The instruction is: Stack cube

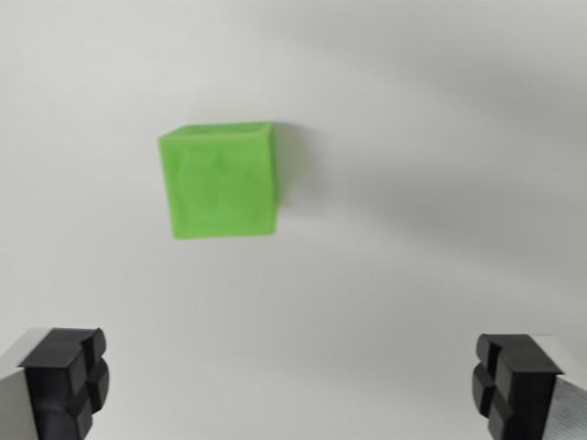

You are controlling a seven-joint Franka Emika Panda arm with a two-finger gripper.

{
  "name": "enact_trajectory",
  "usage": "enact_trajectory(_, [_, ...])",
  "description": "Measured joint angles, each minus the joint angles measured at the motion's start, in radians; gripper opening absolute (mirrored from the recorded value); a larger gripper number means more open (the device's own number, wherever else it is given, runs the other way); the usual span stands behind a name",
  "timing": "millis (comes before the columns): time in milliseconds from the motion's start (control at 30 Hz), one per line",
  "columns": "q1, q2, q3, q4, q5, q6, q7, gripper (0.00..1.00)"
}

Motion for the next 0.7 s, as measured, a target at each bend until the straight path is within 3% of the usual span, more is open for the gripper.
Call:
enact_trajectory(367, [0.054,0.063,0.013,0.001,-0.017,0.063,0.006,1.0])
enact_trajectory(700, [0.059,0.147,0.004,0.0,-0.029,0.146,0.012,1.0])
